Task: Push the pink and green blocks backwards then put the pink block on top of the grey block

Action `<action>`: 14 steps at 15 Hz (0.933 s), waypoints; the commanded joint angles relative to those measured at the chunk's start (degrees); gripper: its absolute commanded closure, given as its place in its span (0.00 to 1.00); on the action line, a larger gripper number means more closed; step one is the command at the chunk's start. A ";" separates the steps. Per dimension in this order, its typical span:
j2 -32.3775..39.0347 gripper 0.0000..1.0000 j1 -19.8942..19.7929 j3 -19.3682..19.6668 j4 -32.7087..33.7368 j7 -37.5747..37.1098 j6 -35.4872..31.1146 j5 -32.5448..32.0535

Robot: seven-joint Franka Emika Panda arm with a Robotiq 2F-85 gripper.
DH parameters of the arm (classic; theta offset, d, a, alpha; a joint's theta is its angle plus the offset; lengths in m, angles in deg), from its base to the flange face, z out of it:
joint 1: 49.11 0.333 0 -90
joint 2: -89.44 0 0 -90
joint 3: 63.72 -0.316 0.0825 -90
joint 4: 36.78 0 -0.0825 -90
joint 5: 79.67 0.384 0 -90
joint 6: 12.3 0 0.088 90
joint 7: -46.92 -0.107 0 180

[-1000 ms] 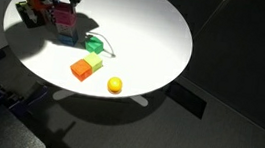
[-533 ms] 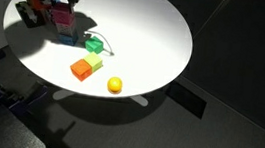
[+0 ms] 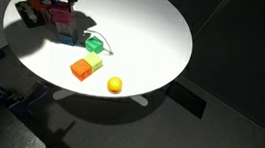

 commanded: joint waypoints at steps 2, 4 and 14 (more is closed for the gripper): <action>0.43 0.70 0.61 0.04 0.65 -1.73 -0.88 0.85; 0.65 0.70 0.67 -0.01 0.80 -2.11 -0.98 1.03; 2.22 0.70 0.63 -0.56 1.39 -1.86 -2.74 1.84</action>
